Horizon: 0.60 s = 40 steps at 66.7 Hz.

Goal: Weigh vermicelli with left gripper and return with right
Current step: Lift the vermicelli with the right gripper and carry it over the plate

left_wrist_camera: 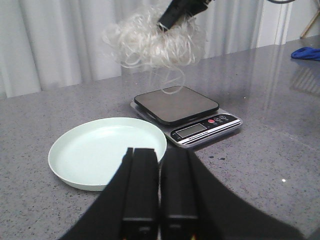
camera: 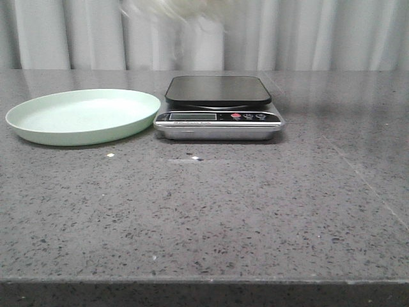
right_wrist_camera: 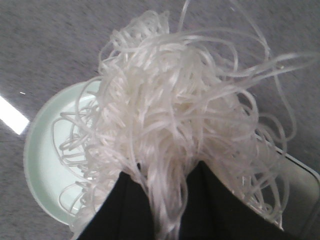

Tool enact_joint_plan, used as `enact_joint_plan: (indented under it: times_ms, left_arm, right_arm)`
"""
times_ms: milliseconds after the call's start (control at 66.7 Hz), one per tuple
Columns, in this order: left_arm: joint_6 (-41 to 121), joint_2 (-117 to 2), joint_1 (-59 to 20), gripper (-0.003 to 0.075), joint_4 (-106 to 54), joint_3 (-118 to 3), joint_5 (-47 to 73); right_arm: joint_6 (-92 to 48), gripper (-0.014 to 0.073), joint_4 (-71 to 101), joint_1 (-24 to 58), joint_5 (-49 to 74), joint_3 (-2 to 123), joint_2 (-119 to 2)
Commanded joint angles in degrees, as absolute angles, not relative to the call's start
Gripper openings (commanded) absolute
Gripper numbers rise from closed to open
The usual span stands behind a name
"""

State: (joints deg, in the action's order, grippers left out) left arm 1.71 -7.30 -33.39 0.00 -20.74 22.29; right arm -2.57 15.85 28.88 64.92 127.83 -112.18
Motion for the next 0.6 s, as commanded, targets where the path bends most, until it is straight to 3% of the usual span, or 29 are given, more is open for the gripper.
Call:
enact_joint_plan:
  times_ms: [0,330,420,495,585]
  left_arm:
    - [1.7,-7.9,-33.2,0.0127,-0.6,-22.2,17.9]
    - [1.7,-7.9,-33.2,0.0127,-0.6,-22.2,17.9]
    - [1.7,-7.9,-33.2,0.0127,-0.6,-22.2,17.9]
    - [1.7,-7.9,-33.2,0.0127,-0.6,-22.2,17.9]
    - [1.7,-7.9,-33.2,0.0127,-0.6,-22.2,17.9]
  right_arm:
    - [-3.5,0.0165,18.5,32.2,59.1,130.0,-110.1]
    - [-3.4,0.0191,18.7,38.4,54.6,130.0,-118.9]
    - [-3.4,0.0289,18.6,38.4,55.9,129.9,-119.9]
    - [-3.4,0.0449,18.8,38.4,57.1,129.9,-120.1]
    - [-3.4,0.0577,18.8,38.4,58.1,130.5,-119.8]
